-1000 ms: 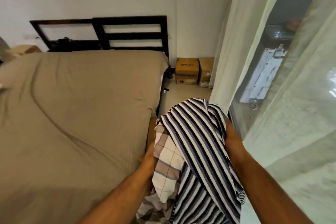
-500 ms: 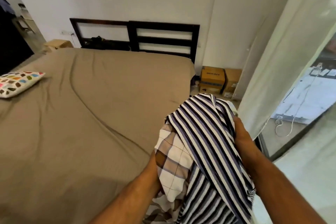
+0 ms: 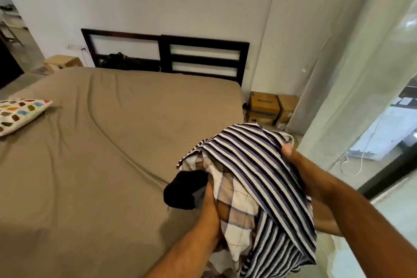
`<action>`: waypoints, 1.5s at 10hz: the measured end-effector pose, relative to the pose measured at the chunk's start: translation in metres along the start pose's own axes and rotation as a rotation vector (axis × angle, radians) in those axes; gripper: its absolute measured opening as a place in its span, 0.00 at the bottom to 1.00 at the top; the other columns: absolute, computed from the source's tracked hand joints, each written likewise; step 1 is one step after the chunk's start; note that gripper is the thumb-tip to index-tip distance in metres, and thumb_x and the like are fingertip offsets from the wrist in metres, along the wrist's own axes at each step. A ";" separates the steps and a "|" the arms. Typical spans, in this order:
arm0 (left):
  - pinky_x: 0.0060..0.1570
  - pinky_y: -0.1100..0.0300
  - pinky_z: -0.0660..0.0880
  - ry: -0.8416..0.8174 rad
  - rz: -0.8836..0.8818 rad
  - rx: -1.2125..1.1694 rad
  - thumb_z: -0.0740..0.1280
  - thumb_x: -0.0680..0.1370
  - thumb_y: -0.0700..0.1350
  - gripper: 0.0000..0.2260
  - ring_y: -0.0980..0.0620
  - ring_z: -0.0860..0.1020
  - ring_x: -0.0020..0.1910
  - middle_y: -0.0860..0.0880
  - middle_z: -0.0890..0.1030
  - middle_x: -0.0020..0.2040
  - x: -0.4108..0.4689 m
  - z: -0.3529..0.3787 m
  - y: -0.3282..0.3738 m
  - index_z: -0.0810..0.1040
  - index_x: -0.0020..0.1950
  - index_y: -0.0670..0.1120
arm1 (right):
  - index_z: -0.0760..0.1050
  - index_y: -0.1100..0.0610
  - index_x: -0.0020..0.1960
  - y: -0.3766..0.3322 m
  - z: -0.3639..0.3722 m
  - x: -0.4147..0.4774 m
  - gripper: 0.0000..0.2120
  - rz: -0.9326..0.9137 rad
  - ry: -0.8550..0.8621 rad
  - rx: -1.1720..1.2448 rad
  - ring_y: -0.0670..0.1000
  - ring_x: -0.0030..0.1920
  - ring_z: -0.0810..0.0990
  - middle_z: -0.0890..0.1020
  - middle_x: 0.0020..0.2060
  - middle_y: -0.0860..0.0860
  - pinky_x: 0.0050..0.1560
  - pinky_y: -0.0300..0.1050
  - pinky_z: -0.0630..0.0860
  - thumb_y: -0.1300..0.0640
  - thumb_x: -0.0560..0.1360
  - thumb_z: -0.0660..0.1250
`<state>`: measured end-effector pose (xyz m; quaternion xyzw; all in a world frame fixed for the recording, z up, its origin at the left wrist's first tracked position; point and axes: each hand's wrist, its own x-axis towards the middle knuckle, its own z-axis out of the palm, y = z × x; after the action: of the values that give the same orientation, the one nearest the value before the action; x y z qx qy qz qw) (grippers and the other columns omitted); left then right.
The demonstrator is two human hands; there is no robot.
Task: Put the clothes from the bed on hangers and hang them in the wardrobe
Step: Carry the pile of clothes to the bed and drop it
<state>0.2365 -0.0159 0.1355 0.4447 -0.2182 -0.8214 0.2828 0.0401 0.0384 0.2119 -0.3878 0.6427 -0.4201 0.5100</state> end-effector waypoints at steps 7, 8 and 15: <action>0.57 0.72 0.68 -0.059 0.212 0.542 0.63 0.84 0.42 0.20 0.64 0.72 0.60 0.49 0.73 0.68 0.124 -0.012 0.092 0.65 0.75 0.45 | 0.69 0.46 0.63 -0.001 0.044 0.152 0.33 0.054 0.319 -0.278 0.41 0.49 0.78 0.78 0.50 0.39 0.55 0.46 0.74 0.45 0.64 0.82; 0.66 0.72 0.55 -0.298 0.320 1.069 0.67 0.82 0.47 0.36 0.58 0.60 0.73 0.53 0.59 0.75 0.134 -0.025 0.125 0.47 0.81 0.44 | 0.71 0.49 0.62 -0.002 0.051 0.163 0.32 0.100 0.401 -0.285 0.47 0.50 0.81 0.80 0.51 0.43 0.56 0.50 0.77 0.46 0.65 0.81; 0.69 0.59 0.67 -0.431 0.757 0.894 0.68 0.79 0.39 0.22 0.46 0.71 0.70 0.40 0.73 0.69 0.268 0.010 0.332 0.70 0.72 0.41 | 0.80 0.56 0.55 -0.251 0.068 0.357 0.24 -0.052 0.463 -0.979 0.54 0.51 0.83 0.84 0.50 0.53 0.56 0.47 0.78 0.46 0.64 0.80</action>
<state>0.1986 -0.4380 0.1805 0.2363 -0.7356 -0.5646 0.2903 0.0604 -0.3892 0.3200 -0.4931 0.8490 -0.1585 0.1043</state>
